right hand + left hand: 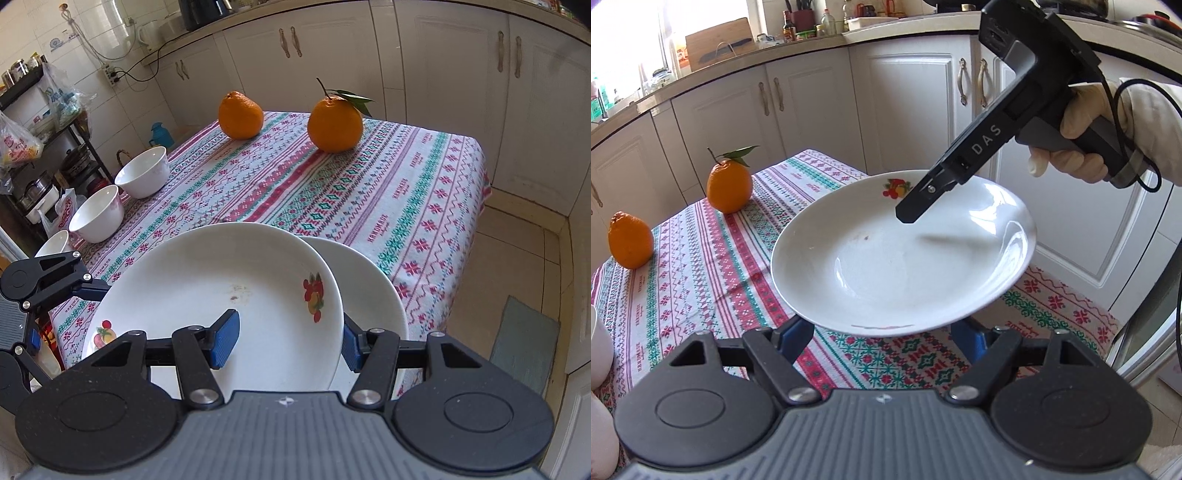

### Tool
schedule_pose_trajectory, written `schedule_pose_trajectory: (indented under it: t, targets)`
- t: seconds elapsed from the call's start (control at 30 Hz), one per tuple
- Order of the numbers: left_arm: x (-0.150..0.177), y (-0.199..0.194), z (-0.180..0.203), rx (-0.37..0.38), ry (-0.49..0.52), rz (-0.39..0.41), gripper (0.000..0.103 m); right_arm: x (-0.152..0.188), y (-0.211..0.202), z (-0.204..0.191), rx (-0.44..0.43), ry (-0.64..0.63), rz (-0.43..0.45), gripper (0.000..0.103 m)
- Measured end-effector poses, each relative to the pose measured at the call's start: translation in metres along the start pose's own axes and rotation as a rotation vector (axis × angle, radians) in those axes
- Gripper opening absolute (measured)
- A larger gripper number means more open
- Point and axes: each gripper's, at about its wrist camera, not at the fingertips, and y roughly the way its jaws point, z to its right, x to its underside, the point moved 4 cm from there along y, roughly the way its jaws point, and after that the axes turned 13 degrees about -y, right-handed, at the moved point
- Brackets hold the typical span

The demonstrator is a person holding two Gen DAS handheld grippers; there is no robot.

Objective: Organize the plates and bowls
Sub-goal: 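Lift the fruit-decal plate with the right gripper toward the plate stack, then lower the held plate onto the plate stack and open the right gripper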

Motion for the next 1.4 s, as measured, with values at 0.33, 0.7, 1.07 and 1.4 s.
schedule_pose_trajectory:
  t: [0.33, 0.7, 1.07, 1.4]
  targets:
    - [-0.002, 0.008, 0.005, 0.014, 0.010, -0.017, 0.081, 0.012, -0.001, 0.008, 0.006, 0.029, 0.003, 0.063]
    - [-0.005, 0.016, 0.000, 0.024, 0.007, -0.023, 0.081, 0.018, 0.002, 0.011, 0.018, 0.035, -0.016, 0.063]
    - [-0.005, 0.017, -0.002, 0.055, 0.002, -0.017, 0.081, 0.021, -0.003, 0.010, 0.034, 0.046, -0.030, 0.063]
    - [-0.006, 0.016, -0.007, 0.077, -0.024, -0.011, 0.081, 0.025, -0.011, 0.009, 0.061, 0.062, -0.035, 0.065]
